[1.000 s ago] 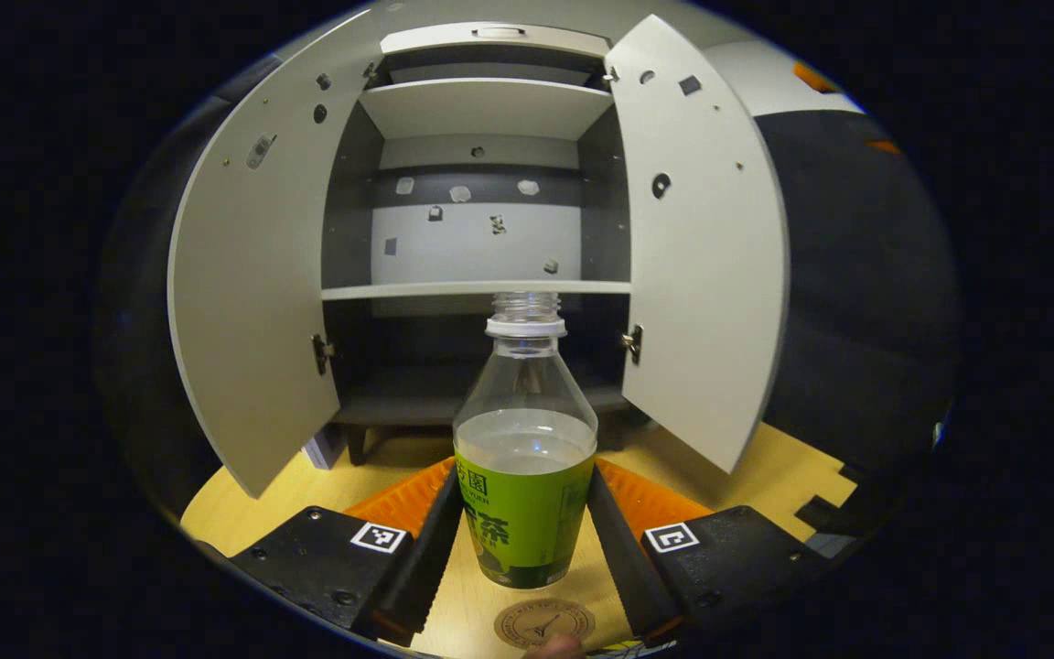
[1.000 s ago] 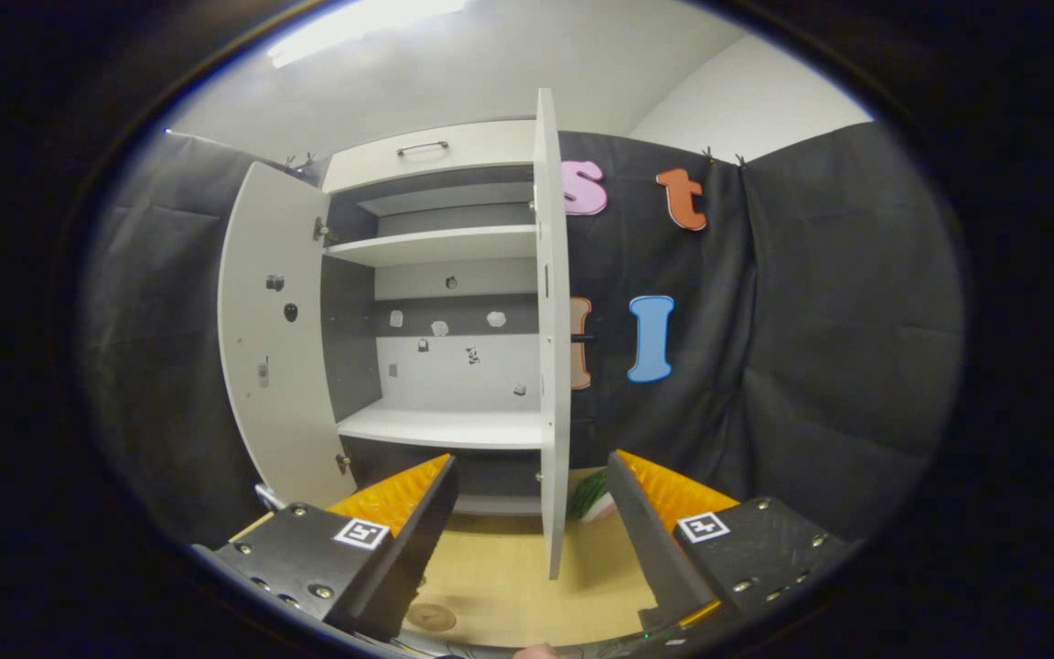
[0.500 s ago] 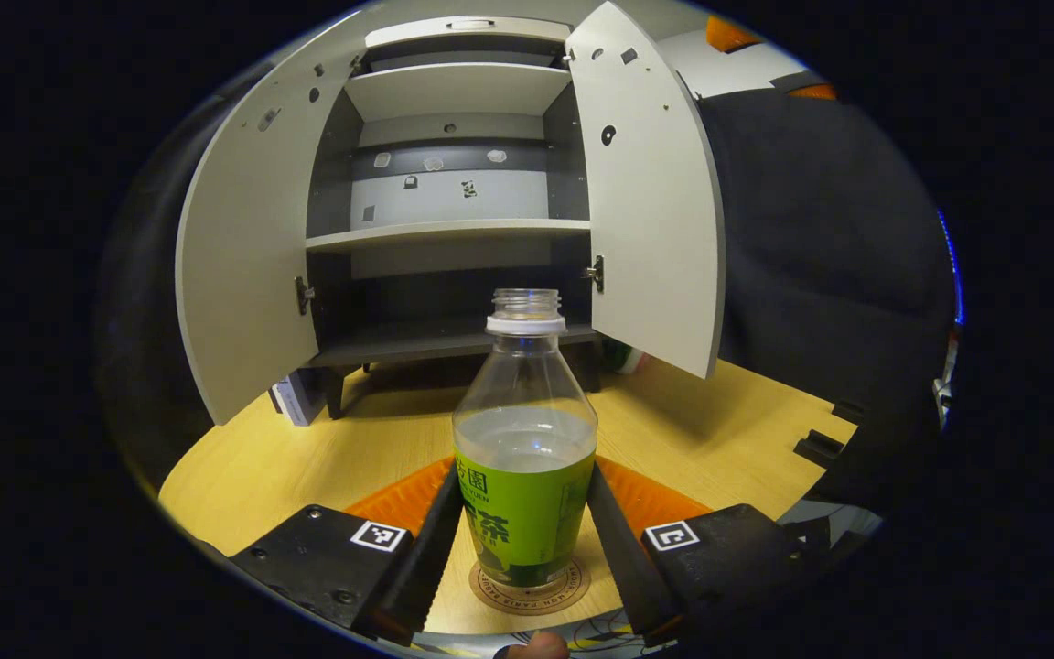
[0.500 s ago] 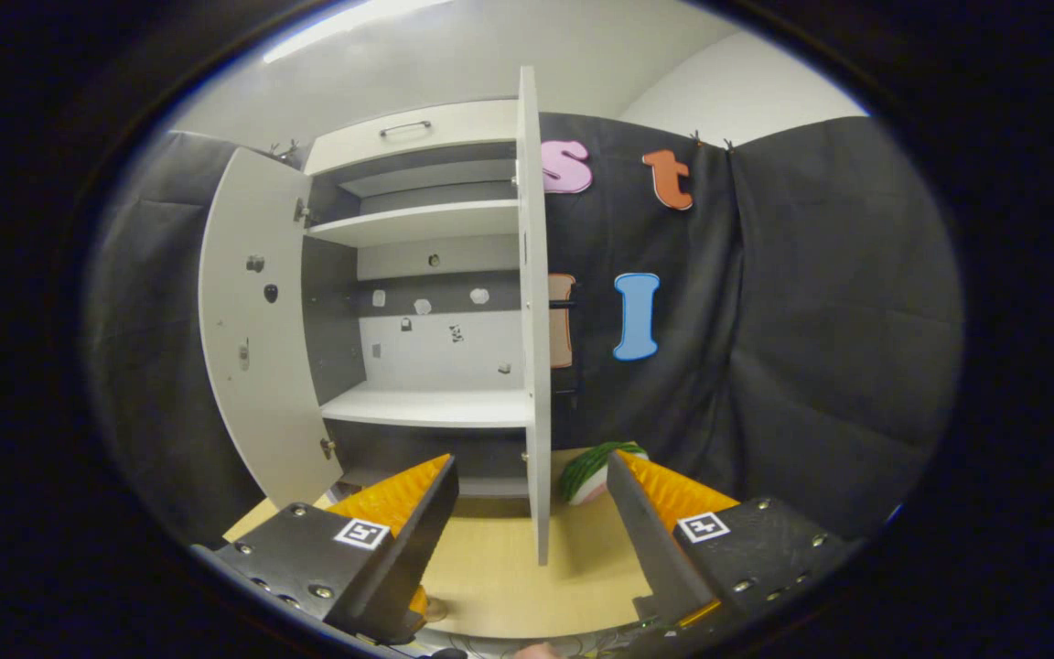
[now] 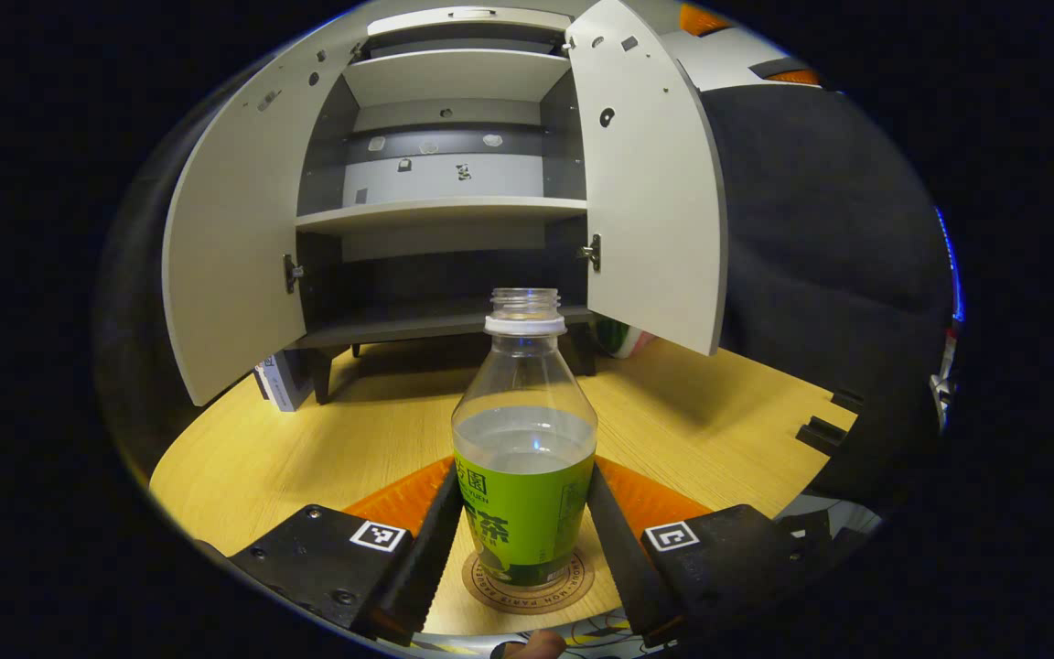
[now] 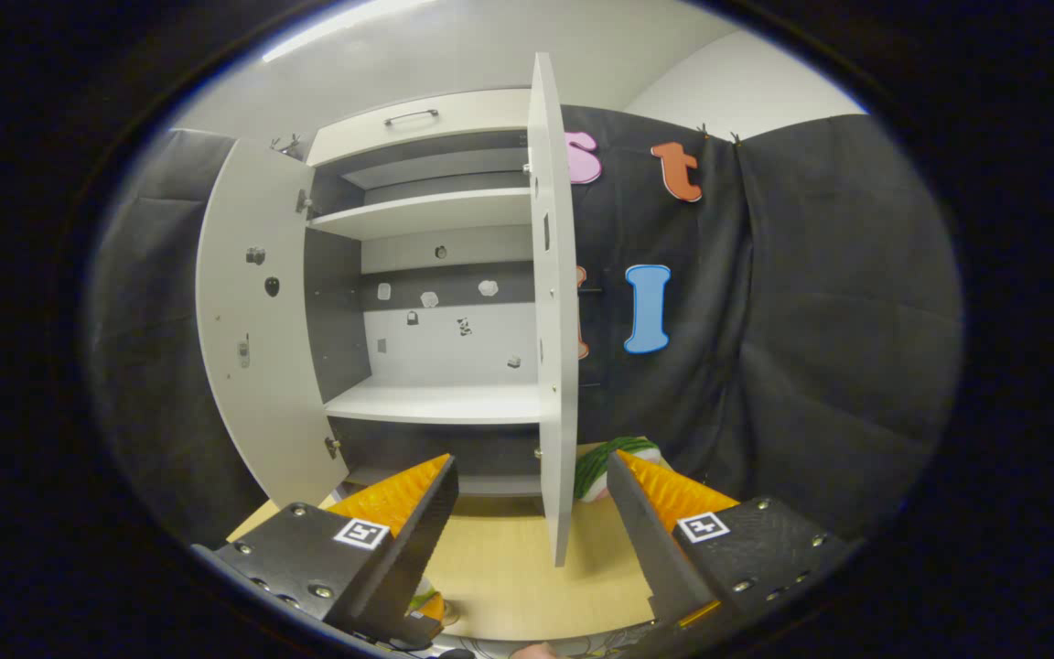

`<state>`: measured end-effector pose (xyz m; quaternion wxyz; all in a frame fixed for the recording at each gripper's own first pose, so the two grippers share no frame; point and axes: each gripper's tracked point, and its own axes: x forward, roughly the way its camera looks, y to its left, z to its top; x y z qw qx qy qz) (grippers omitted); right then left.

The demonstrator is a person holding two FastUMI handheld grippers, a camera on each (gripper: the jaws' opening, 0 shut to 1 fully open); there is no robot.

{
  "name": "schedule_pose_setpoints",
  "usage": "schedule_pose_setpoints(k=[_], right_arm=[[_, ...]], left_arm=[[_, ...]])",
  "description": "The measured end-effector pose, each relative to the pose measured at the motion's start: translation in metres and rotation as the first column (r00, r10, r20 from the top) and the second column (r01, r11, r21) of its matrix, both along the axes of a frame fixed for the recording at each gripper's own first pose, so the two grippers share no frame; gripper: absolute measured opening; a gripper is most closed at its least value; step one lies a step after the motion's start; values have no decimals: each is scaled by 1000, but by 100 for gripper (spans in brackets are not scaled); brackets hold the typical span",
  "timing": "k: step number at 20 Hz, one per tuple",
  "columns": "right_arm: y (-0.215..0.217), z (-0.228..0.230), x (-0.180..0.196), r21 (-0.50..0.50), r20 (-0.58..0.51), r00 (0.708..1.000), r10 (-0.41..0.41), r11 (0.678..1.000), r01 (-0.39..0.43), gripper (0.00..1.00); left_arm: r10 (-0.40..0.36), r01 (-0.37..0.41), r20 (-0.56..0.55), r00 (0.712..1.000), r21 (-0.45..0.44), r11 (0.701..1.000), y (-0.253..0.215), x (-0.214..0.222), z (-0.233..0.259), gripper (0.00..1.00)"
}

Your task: Grasp the bottle in the cabinet with the left hand and place it on the coaster, then close the right door with the right hand and the left door with the left hand.

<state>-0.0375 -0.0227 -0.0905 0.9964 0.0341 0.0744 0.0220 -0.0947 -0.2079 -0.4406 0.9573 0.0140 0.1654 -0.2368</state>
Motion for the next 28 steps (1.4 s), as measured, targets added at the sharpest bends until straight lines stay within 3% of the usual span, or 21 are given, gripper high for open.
schedule_pose_setpoints(k=[4,8,11,12,13,19,20,21,25,28], right_arm=[[7,-6,0,-7,-10,1000,18,1000,-18,99],[12,-9,-1,-8,-31,999,42,999,-42,99],[10,-7,-4,-17,-24,998,49,999,-49,99],[10,-7,-5,-20,-23,998,51,998,-51,94],[9,-6,-5,-23,-22,998,52,998,-53,99],[1,3,-7,-14,4,999,53,998,-53,99],[-2,6,-7,-11,13,999,50,999,-50,94],[-6,10,-6,-8,23,999,45,999,-45,99],[-24,36,3,-11,89,994,59,998,-59,98],[-58,57,17,-71,140,990,33,997,-23,99]], left_arm=[[14,-13,-6,1000,33,999,6,-2,-2,83],[19,-16,-49,999,49,999,11,-4,-8,96],[29,-28,-45,999,31,999,15,-3,5,96],[31,-30,-39,999,27,999,16,-2,12,96],[33,-33,-30,999,25,999,16,-1,19,96],[1,-1,54,999,-2,1000,9,1,79,96],[-2,3,65,998,-11,1000,7,2,93,96],[-1,3,79,997,-17,1000,7,2,107,96],[-13,16,104,994,-24,1000,11,0,161,96],[5,1,116,993,-51,999,24,5,213,96]])
